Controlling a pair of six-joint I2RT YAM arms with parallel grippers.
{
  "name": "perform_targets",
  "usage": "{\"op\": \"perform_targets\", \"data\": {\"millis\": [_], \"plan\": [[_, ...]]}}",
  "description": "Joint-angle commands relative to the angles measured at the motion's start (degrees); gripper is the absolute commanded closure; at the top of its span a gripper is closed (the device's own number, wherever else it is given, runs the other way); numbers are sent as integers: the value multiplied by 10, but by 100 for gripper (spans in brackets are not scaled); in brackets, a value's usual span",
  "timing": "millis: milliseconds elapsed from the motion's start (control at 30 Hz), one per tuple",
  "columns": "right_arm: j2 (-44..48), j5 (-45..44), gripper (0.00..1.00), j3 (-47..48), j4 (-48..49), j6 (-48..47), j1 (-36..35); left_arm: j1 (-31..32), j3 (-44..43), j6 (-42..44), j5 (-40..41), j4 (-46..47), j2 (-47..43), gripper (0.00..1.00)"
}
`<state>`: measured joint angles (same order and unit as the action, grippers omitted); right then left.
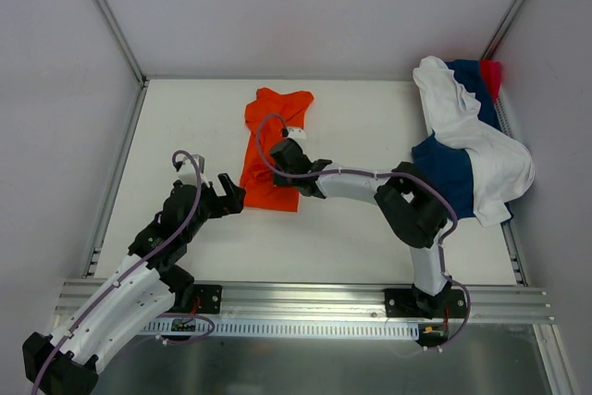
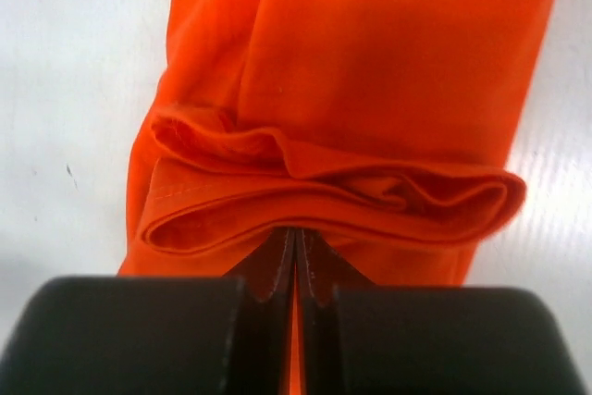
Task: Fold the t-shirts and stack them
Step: Fold the folded rectangular tshirt in 1/3 of the way, then grab one side of the 2/3 rectangular tshirt with both arms
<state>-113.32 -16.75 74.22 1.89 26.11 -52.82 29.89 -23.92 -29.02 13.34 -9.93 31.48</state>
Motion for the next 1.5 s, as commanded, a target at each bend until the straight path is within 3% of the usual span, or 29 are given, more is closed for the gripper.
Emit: {"op": "perform_targets", "data": {"millis": [0, 500, 567, 600, 633, 667, 700, 767, 933, 1133, 1233, 1367, 1467], "plan": [[-44, 29, 99, 50, 17, -6, 17, -4, 9, -3, -1, 4, 0, 1], [-117, 84, 99, 187, 15, -70, 106, -3, 8, -12, 10, 6, 34, 1], [-97, 88, 81, 196, 18, -101, 107, -3, 7, -16, 6, 7, 39, 1], [-87, 88, 53, 199, 15, -112, 107, -4, 5, -17, 5, 11, 39, 1], [-75, 87, 34, 201, 11, -121, 107, -4, 5, -19, 5, 12, 41, 1], [-63, 84, 22, 205, 1, -132, 107, -4, 5, -20, 5, 15, 41, 1], [-38, 80, 12, 215, -27, -150, 108, -4, 6, -21, 6, 18, 41, 1], [-2, 61, 7, 205, -57, -160, 110, -4, 7, -25, 6, 27, 45, 1], [173, 16, 3, 11, -54, -136, 111, -4, 29, -47, -22, 76, 63, 1], [344, 37, 2, -265, 42, -42, 111, -15, 65, -61, -108, 237, 141, 1], [368, 56, 2, -356, 109, -11, 111, -51, 70, -70, -166, 307, 209, 1], [343, 108, 1, -413, 221, 26, 122, -154, 98, -115, -288, 440, 311, 1], [300, 148, 1, -421, 279, 51, 131, -194, 102, -140, -348, 515, 384, 1]]}}
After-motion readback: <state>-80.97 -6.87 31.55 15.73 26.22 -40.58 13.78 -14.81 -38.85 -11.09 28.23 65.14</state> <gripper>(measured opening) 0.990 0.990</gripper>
